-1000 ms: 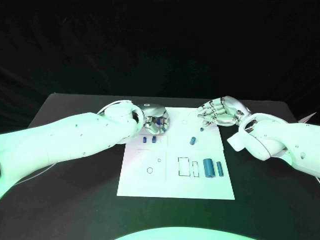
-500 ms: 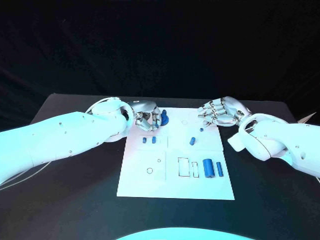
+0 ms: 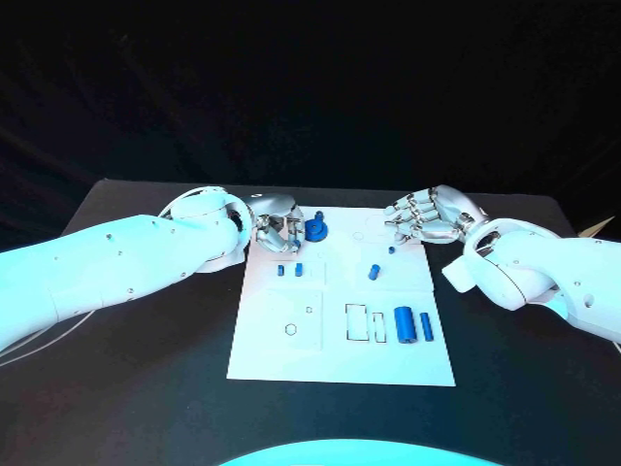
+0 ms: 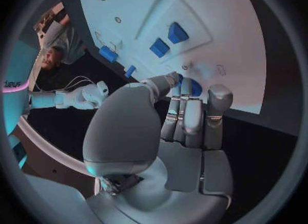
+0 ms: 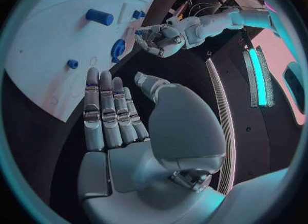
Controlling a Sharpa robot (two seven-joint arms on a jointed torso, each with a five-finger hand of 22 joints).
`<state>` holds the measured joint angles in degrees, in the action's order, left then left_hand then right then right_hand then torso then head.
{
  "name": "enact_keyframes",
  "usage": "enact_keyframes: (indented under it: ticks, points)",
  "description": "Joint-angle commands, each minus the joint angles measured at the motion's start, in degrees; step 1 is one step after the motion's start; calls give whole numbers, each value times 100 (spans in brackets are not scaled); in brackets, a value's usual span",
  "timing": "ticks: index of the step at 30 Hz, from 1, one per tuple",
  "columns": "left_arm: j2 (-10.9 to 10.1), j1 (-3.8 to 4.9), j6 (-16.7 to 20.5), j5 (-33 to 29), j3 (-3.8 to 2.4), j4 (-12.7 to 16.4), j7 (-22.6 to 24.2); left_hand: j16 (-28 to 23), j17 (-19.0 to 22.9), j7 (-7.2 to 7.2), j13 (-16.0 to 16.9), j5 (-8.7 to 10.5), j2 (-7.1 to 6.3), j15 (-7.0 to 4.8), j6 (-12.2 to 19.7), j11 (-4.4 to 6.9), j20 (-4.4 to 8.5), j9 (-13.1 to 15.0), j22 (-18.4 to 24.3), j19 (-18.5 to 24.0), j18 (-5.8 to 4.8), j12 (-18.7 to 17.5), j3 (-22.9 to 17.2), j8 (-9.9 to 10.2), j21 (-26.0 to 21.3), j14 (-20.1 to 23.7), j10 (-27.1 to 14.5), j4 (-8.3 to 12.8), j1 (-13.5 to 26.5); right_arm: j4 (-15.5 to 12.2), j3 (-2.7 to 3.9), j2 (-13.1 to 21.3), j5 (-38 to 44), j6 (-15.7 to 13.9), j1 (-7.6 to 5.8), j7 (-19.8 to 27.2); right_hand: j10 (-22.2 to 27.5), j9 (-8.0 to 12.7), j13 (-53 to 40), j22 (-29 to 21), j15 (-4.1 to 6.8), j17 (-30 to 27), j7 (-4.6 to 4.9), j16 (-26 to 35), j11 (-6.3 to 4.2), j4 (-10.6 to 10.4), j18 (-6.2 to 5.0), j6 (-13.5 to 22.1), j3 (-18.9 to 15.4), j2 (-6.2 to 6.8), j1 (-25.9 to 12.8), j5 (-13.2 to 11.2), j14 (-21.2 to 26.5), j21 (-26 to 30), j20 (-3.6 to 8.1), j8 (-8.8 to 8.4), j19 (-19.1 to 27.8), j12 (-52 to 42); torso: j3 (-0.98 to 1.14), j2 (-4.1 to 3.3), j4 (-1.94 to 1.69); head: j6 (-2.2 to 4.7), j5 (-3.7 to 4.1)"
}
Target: Assemble the parts on the task board
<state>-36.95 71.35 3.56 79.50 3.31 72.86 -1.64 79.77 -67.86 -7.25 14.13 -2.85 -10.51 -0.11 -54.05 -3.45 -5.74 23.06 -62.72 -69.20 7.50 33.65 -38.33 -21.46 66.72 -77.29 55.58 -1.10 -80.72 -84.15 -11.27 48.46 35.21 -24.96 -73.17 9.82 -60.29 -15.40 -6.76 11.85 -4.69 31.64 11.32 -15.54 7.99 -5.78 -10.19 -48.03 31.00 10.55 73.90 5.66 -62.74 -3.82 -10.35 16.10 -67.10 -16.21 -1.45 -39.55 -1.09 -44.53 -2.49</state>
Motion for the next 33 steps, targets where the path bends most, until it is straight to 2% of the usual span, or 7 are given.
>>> enact_keyframes:
  ticks: [1, 12, 33]
  points:
    - [9, 0, -258, -61, -4, -21, -11, 28, 1, -20, -9, -14, -9, 6, -32, -14, -30, 5, 6, -12, -39, -18, 6, 13, 9, -30, 44, 22, 55, -2, 2, -7, 10, 79, 3, 43, -29, 6, 6, -6, -7, -6, 39, 32, -4, 6, -28, 0, -2, 36, -24, 30, -42, 5, -34, -23, -1, 24, 2, 0, 2, -5, -11]
    - [53, -9, -409, -62, 2, -112, -33, 32, -1, -28, -10, -13, -9, 8, -40, -17, -32, 7, 24, 7, -34, -25, 4, 19, -8, -31, 58, 28, 54, 5, 2, -14, 10, 75, 4, 47, -32, 9, 25, -24, -10, -16, 41, 52, -1, 8, -29, 1, -5, 34, -24, 32, -49, 6, -37, -30, -1, 37, 1, -4, 5, -14, -17]
    - [113, -36, -456, -41, 17, -212, -34, 21, 37, -35, -11, -13, -1, 14, -55, -21, -38, 13, 51, 44, -25, -48, -6, 34, -37, -6, 84, 51, 37, 8, 2, -17, 10, 82, 4, 50, -34, 10, 34, -34, -11, -20, 42, 62, 0, 9, -29, 1, -6, 33, -25, 32, -51, 7, -39, -33, -1, 42, 5, -2, 5, -33, -16]
